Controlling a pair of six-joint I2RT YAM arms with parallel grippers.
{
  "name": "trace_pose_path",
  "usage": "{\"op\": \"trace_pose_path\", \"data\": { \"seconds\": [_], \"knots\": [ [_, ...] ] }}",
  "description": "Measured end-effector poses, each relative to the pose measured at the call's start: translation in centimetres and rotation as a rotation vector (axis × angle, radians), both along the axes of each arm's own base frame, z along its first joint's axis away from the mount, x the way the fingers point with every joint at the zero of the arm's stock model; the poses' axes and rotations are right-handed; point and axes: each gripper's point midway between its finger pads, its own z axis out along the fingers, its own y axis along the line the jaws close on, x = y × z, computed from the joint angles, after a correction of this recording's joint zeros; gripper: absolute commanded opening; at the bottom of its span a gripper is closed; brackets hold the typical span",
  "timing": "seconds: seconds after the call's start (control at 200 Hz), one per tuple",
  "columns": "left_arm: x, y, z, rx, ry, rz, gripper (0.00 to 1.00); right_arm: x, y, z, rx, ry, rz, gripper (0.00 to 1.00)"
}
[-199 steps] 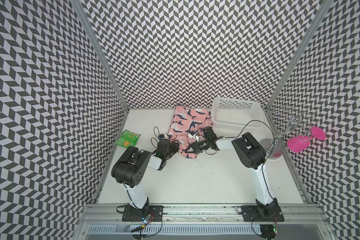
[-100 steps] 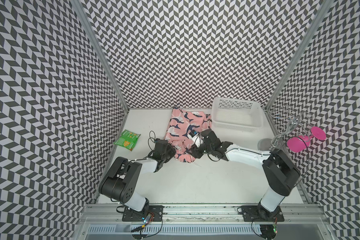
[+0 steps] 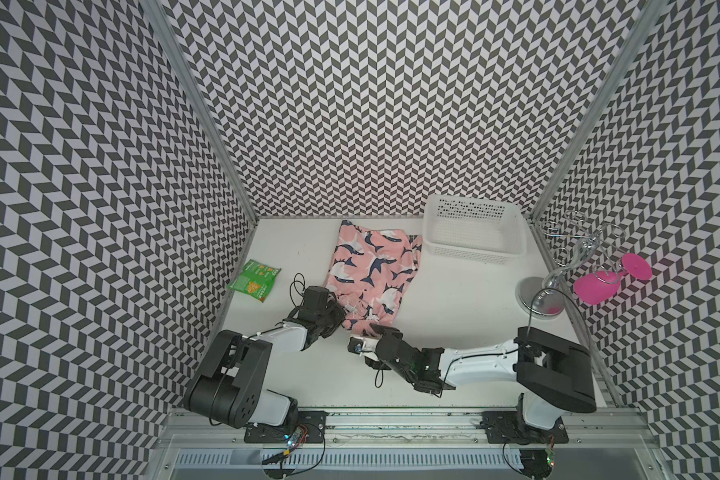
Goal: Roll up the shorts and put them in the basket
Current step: Roll the shorts at the center of the board.
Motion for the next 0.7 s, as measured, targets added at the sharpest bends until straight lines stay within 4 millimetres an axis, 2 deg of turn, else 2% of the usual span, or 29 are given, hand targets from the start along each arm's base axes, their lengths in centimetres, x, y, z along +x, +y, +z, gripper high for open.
{"op": "trace_pose_path", "data": {
  "seconds": [0.175, 0.351, 0.561, 0.701],
  "knots": [
    [-0.4, -0.1, -0.1, -0.019, 0.022, -0.011, 0.00, 0.0, 0.4, -2.3, -0.108, -0.091, 0.034, 0.65],
    [-0.6, -0.1, 0.0, -0.034, 0.036, -0.016, 0.00, 0.7, 1.1, -3.1, -0.169, -0.152, 0.050, 0.65],
    [-0.7, -0.1, 0.1, -0.053, 0.046, -0.021, 0.00, 3.7, 2.7, -3.6, -0.166, -0.202, 0.009, 0.61],
    [-0.6, 0.0, 0.2, -0.065, 0.051, -0.020, 0.00, 6.3, 3.2, -3.8, -0.154, -0.205, -0.036, 0.50]
  ]
}}
